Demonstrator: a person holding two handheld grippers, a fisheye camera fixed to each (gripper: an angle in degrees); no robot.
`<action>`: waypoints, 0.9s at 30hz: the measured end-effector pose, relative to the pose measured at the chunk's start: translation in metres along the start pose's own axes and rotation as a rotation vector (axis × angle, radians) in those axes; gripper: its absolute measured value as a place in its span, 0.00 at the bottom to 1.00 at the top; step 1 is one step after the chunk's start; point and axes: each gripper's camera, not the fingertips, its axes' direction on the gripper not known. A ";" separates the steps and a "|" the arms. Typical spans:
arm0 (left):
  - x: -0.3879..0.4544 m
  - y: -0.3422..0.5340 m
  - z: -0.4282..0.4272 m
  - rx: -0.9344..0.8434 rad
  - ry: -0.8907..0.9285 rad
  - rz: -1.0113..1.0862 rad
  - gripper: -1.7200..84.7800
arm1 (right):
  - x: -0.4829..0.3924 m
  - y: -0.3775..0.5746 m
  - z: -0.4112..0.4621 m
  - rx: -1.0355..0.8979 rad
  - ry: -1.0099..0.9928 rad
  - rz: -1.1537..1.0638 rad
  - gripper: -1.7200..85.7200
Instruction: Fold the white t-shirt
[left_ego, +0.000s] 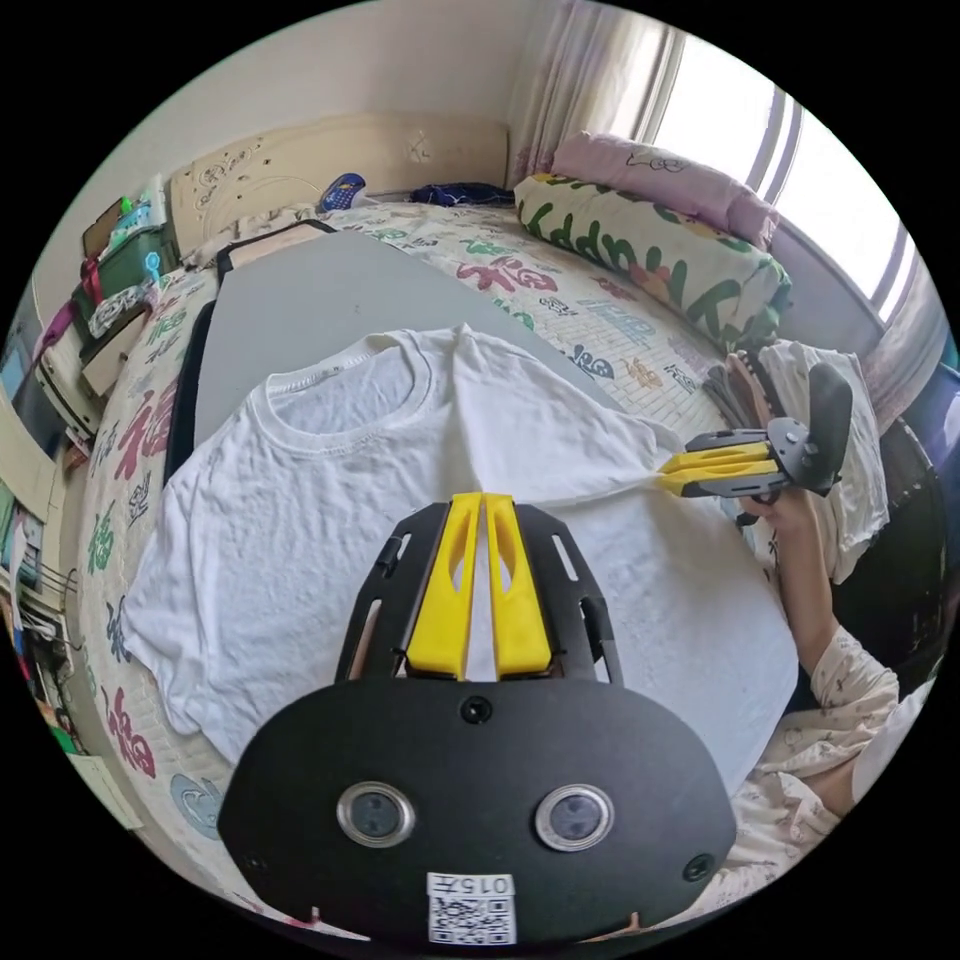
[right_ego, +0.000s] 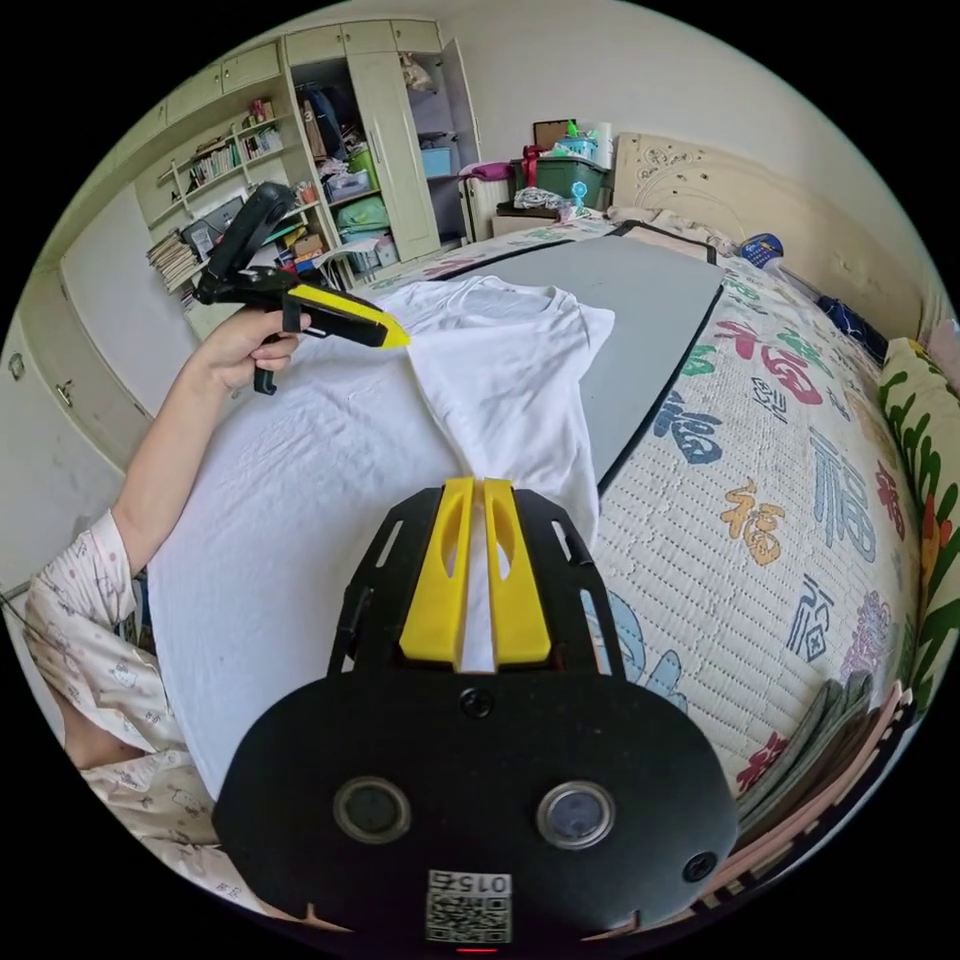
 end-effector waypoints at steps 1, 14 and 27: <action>0.001 0.003 0.002 -0.027 -0.009 0.018 0.02 | 0.002 0.000 -0.001 0.003 0.005 -0.010 0.04; 0.074 0.029 -0.002 0.137 0.099 0.246 0.10 | 0.089 0.017 -0.053 0.113 0.177 0.110 0.16; 0.126 0.039 0.062 0.024 0.043 0.308 0.12 | 0.140 0.002 -0.054 0.063 0.221 0.152 0.08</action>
